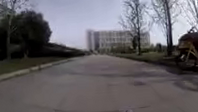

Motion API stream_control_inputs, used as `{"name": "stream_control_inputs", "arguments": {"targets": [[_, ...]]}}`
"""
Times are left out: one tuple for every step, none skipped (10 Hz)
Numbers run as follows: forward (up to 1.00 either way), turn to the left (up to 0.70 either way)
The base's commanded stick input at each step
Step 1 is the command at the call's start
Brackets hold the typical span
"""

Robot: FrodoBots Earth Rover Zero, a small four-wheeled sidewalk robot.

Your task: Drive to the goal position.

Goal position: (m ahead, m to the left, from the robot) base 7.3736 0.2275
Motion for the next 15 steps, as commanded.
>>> {"name": "stream_control_inputs", "arguments": {"targets": [[0.70, 0.14], [0.70, 0.14], [0.70, 0.14], [0.70, 0.14], [0.70, 0.14], [0.70, 0.14], [0.70, 0.14], [0.70, 0.14], [0.70, 0.14], [0.70, 0.14], [0.70, 0.14], [0.70, 0.14], [0.70, 0.14], [0.70, 0.14], [0.70, 0.14]]}}
